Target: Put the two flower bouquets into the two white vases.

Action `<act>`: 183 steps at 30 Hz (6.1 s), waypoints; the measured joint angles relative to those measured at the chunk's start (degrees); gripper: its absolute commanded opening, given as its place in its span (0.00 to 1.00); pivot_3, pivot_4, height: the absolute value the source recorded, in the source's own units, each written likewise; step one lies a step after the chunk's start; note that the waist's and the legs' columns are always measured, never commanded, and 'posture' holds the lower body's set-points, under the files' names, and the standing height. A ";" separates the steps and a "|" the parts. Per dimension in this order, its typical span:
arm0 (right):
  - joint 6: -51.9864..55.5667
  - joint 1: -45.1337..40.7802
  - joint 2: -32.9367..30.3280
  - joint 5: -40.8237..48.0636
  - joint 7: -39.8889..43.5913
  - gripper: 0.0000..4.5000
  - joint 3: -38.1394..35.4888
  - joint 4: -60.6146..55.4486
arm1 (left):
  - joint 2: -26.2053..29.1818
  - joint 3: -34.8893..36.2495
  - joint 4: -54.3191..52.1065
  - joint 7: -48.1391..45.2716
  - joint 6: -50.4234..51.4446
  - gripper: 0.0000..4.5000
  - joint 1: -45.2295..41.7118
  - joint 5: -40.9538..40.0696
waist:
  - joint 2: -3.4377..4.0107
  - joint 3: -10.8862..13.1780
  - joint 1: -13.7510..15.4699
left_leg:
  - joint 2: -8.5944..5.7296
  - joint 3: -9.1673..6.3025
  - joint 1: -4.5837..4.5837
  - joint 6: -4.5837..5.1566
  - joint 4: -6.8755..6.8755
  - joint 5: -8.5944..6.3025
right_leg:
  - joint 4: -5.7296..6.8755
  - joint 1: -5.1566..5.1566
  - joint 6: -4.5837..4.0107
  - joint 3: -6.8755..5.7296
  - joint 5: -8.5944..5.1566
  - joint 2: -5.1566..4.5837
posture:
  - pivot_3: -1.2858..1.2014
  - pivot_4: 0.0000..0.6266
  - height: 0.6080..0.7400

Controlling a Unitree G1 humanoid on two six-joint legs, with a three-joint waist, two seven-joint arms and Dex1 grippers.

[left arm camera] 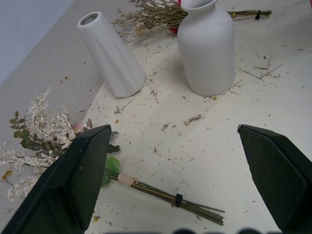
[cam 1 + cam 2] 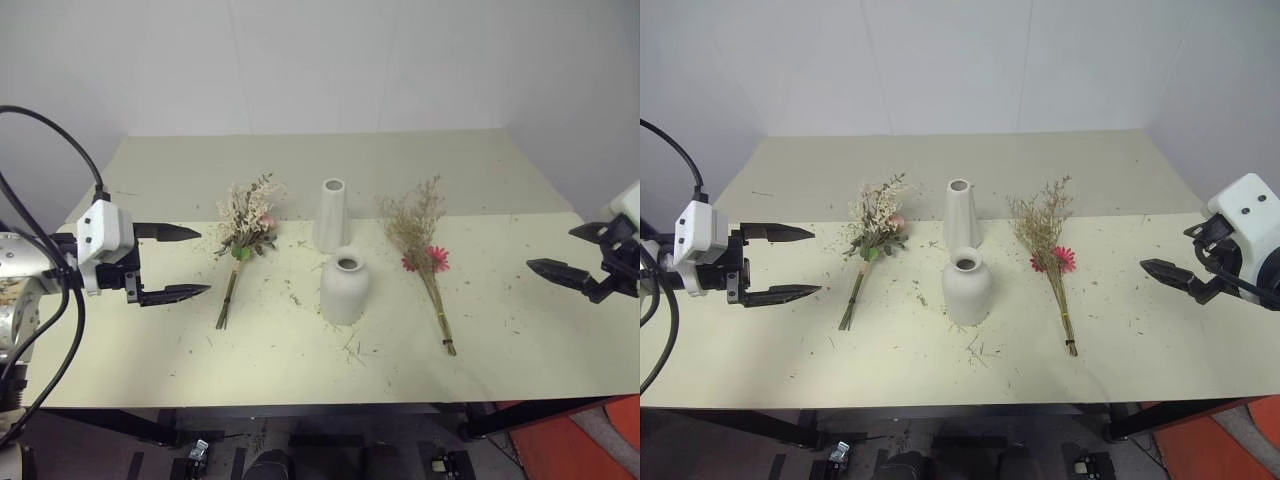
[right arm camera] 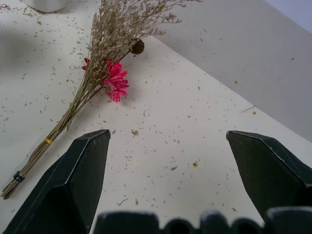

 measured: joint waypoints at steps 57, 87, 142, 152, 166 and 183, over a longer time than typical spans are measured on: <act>13.74 -35.65 22.60 -3.80 -6.38 0.96 40.43 30.68 | -3.27 -5.82 2.47 -2.81 -1.59 1.00 -7.51 1.86 | -0.01 0.00 -1.31 | 0.03 0.01 -0.75 -0.01 0.15 0.02 | 0.18 -0.86 -0.13 0.07 0.10 0.10 | 0.52 0.24 1.00; 16.21 -35.49 23.65 -4.36 -7.17 0.00 38.27 28.08 | -3.30 -5.60 2.54 -1.93 -1.84 1.00 -6.80 2.07 | -0.01 0.00 -1.33 | 0.03 0.00 -0.74 -0.01 0.16 0.02 | 0.19 -0.86 -0.13 0.06 0.10 0.11 | 0.52 0.24 1.00; -65.82 -70.56 65.29 5.03 -12.28 0.00 5.68 88.73 | -1.69 11.46 -9.65 9.97 9.65 1.00 11.54 -5.02 | -0.15 -0.12 -4.44 | 0.52 0.83 -0.56 -0.24 -0.20 0.15 | 1.07 -1.78 -0.40 1.26 0.35 0.56 | 0.52 0.24 1.00; -71.06 -70.64 65.73 1.40 -13.71 0.00 5.51 93.08 | -1.83 12.81 -12.14 11.28 9.84 1.00 13.90 -6.62 | -0.15 -0.12 -4.49 | 0.53 0.83 -0.55 -0.24 -0.20 0.14 | 1.06 -1.78 -0.41 1.27 0.36 0.57 | 0.52 0.24 1.00; -72.49 -71.64 67.03 -0.62 -16.98 0.00 4.63 95.25 | -1.82 14.00 -13.62 12.13 10.12 1.00 15.97 -7.21 | -0.15 -0.12 -4.51 | 0.53 0.83 -0.55 -0.24 -0.21 0.14 | 1.05 -1.77 -0.42 1.27 0.36 0.58 | 0.52 0.24 1.00; -74.40 -70.14 69.20 -5.78 -18.05 0.00 5.84 95.74 | -1.82 14.84 -14.53 12.17 10.92 1.00 17.56 -7.23 | -0.15 -0.12 -4.55 | 0.54 0.84 -0.55 -0.25 -0.21 0.14 | 1.04 -1.78 -0.43 1.28 0.36 0.59 | 0.52 0.24 1.00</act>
